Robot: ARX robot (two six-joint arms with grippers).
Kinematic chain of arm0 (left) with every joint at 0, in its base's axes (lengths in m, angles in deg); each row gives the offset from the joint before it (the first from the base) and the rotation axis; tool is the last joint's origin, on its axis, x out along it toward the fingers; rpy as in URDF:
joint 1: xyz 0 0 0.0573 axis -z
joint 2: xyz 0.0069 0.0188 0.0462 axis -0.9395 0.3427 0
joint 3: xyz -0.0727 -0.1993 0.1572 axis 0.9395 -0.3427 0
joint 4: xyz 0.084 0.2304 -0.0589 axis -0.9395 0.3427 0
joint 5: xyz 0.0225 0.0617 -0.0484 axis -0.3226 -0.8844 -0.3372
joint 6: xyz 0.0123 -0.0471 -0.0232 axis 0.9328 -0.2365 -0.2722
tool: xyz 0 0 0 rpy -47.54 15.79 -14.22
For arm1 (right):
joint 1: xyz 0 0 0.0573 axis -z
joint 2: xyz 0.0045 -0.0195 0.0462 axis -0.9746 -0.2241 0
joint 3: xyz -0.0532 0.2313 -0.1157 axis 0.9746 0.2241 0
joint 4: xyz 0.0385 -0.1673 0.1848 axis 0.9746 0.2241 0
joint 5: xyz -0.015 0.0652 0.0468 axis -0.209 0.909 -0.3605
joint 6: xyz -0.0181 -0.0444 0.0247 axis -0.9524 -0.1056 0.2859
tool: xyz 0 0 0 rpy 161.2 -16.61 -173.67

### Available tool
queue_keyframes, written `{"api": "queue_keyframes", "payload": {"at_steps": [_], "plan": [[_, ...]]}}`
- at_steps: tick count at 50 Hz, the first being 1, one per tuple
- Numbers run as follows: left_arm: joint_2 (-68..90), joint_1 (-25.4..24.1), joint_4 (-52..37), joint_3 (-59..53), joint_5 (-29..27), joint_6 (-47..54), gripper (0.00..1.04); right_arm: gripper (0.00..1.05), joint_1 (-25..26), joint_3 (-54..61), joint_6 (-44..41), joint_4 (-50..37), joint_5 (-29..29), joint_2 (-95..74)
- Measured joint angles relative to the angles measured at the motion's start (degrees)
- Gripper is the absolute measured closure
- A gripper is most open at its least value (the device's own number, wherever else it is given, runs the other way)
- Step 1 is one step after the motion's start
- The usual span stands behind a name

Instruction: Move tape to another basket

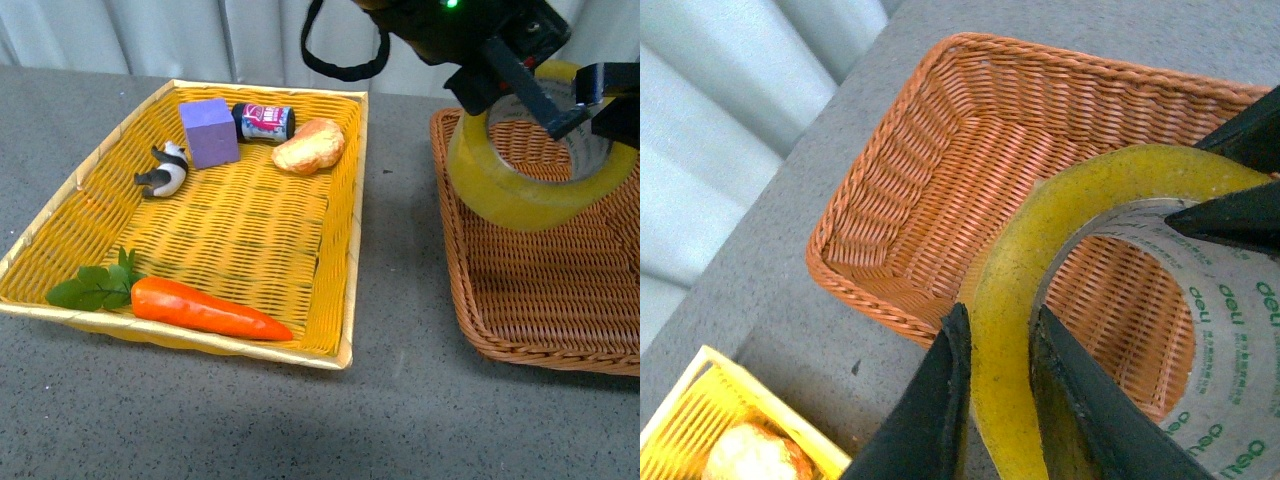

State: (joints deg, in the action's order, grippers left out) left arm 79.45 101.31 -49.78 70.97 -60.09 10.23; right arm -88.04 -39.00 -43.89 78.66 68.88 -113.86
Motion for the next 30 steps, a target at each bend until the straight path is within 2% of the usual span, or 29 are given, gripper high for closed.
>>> {"api": "queue_keyframes", "payload": {"at_steps": [11,16,19,23,30], "plan": [[-2.7,0.5,-7.2,-3.2,-6.3,-9.2,0.55,0.91,3.0,-1.1,0.7,-1.7,0.1,-2.1],[-7.1,-2.3,-9.0,-6.1,-6.7,-13.6,0.33,0.91,5.9,-0.9,-1.4,-1.9,-0.1,-5.7],[-8.6,-3.5,-10.2,-7.9,-7.4,-15.7,0.24,0.91,7.1,-0.9,-2.0,-2.1,-0.1,-7.0],[-10.1,-6.4,-13.7,-12.8,-12.5,-19.7,0.05,0.91,8.8,-0.9,-2.1,-3.7,0.9,-8.7],[-10.9,-9.9,-17.4,-19.0,-19.9,-25.4,0.06,0.91,10.3,-0.9,-2.1,-7.1,3.1,-12.7]]}}
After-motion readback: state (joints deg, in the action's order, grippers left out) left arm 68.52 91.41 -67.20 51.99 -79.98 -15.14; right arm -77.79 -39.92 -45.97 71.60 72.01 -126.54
